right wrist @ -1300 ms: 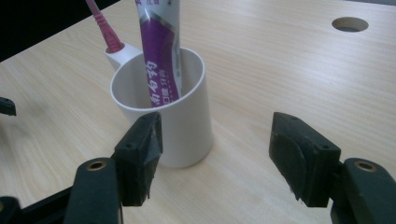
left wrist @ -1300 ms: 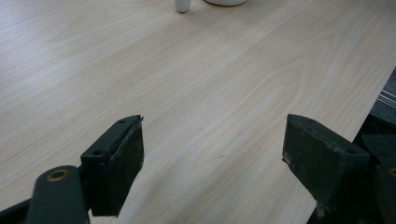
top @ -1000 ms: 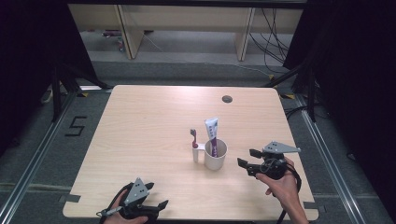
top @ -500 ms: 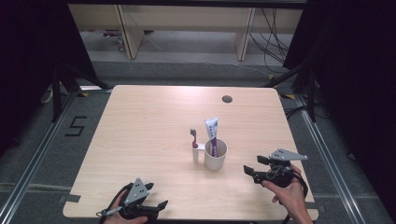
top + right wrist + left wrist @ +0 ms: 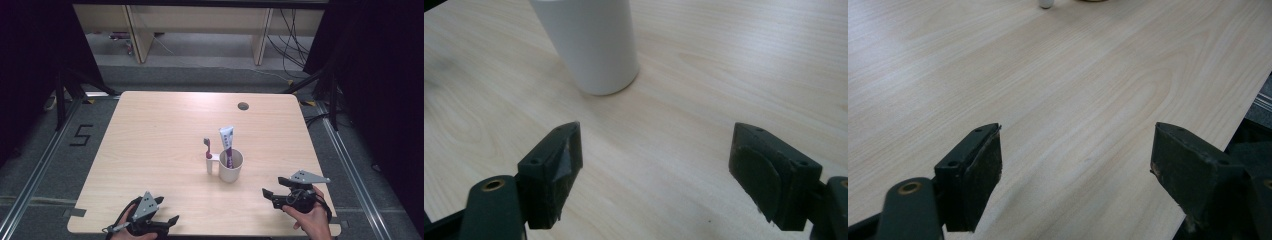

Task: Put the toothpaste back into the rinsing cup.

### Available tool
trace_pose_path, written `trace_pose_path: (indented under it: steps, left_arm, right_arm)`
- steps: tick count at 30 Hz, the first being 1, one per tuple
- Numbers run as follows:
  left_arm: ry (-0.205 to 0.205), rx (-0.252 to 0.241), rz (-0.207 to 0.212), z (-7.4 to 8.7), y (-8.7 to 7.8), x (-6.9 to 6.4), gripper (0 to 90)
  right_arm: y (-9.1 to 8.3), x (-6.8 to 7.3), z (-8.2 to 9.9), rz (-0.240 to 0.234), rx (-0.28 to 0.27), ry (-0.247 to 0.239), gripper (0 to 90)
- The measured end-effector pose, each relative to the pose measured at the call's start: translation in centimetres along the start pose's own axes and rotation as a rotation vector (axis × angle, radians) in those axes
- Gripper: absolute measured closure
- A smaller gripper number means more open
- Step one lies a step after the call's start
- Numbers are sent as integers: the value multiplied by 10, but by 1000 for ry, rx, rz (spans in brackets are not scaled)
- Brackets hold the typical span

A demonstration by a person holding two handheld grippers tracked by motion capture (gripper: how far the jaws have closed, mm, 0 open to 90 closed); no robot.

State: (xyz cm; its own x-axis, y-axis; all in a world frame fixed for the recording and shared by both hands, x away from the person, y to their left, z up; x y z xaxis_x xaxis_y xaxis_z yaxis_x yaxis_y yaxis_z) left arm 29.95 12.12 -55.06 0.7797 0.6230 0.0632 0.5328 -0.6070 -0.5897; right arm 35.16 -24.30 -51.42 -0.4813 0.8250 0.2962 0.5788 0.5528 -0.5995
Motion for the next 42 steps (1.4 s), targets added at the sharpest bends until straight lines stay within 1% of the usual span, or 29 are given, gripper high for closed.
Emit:
trace_pose_path:
  steps: [1, 2, 5, 6, 8, 9, 10, 12, 13, 14, 15, 18, 19, 20, 21, 23, 24, 25, 26, 27, 29, 31, 32, 34, 35, 39, 40, 41, 42]
  left_arm:
    - [0, 0, 0, 0, 0, 0, 200]
    - [1, 1, 1, 0, 0, 0, 200]
    - [1, 1, 2, 0, 0, 0, 200]
    - [19, 17, 0, 1, 0, 1, 200]
    - [21, 21, -2, 2, 0, 1, 200]
    - [-6, -2, 4, 0, 2, -1, 199]
    - [-6, -2, 4, 0, 2, -1, 199]
    - [-9, -3, 3, 0, 2, -1, 197]
    - [6, 8, 4, 1, 1, 0, 195]
    - [5, 8, 4, 1, 1, 0, 195]
    - [6, 8, 3, 1, 1, 0, 195]
    - [-8, -10, 4, 0, 2, -1, 195]
    - [-8, -9, 3, 0, 2, -1, 195]
    - [-4, 3, 3, 1, 1, -1, 194]
    - [11, 9, 5, 1, 1, 0, 194]
    - [13, 18, 5, 2, 1, 0, 194]
    - [0, 2, 4, 1, 2, -1, 194]
    - [-3, 0, 3, 1, 2, -1, 194]
    - [-4, -1, 4, 1, 2, -1, 194]
    - [-3, -1, 4, 1, 2, -1, 194]
    - [13, 19, 5, 2, 1, 0, 194]
    - [11, 13, 6, 2, 1, 0, 194]
    - [11, 13, 6, 2, 1, 0, 194]
    - [11, 9, 3, 2, 2, 0, 194]
    - [12, 14, 6, 2, 1, 0, 194]
    - [-6, 1, -1, 1, 1, 0, 194]
    - [-6, 1, -1, 1, 1, 0, 194]
    - [-5, 3, 0, 1, 1, 0, 194]
    - [-5, 3, 0, 1, 1, 0, 194]
  right_arm:
    - [0, 0, 0, 0, 0, 0, 225]
    - [-1, -1, 2, -7, -3, -34, 223]
    - [-2, 3, 8, -4, 6, 1, 221]
    - [-2, 0, 8, 6, -2, -41, 220]
    - [-3, 3, 11, -3, 12, -15, 219]
    - [-4, 4, 13, -4, 10, -11, 214]
    - [-4, 1, 13, 2, 3, -48, 213]
    - [-5, 4, 18, -6, 21, -16, 209]
    - [-5, 2, 17, -3, 5, -43, 205]
    - [-5, 5, 21, 0, 18, 5, 203]
    - [-6, 3, 20, -2, 14, -37, 202]
    - [-8, 3, 25, -2, 23, -15, 184]
    - [-8, 1, 25, 1, 14, -39, 175]
    - [-9, 4, 27, 3, 26, 13, 166]
    - [-9, 1, 28, 14, 22, -11, 162]
    - [-10, 3, 32, 17, 44, 31, 162]
    - [-10, 2, 33, 22, 36, 31, 162]
    - [-11, -1, 33, 34, 38, -6, 162]
    - [-10, -2, 34, 37, 44, 1, 163]
    - [-11, 1, 36, 30, 51, 11, 163]
    - [-11, -2, 37, 44, 42, -27, 163]
    - [-12, -1, 40, 43, 56, -23, 163]
    - [-12, 2, 41, 35, 57, 10, 163]
    - [-13, 0, 41, 44, 47, -18, 163]
    - [-15, 2, 43, 42, 65, 10, 163]
    - [-18, 2, 45, 42, 59, 17, 163]
    - [-18, 2, 45, 42, 59, 17, 163]
    - [-18, -2, 45, 45, 37, -27, 163]
    - [-19, -1, 46, 52, 41, -17, 163]
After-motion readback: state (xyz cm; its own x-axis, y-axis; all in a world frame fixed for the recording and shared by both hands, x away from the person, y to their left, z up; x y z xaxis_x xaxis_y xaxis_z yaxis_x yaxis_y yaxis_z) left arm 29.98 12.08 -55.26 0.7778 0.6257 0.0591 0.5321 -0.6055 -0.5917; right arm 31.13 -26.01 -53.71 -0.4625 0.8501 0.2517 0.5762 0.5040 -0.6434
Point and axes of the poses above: each handheld gripper's, and its own axes: y roughly forward along the jaws, z roughly out of its underside, x roughly to its left, the point moved 7 cm from there along y, roughly forward along the jaws, and after that the axes turned 9 degrees about y, right-handed, at the moved point
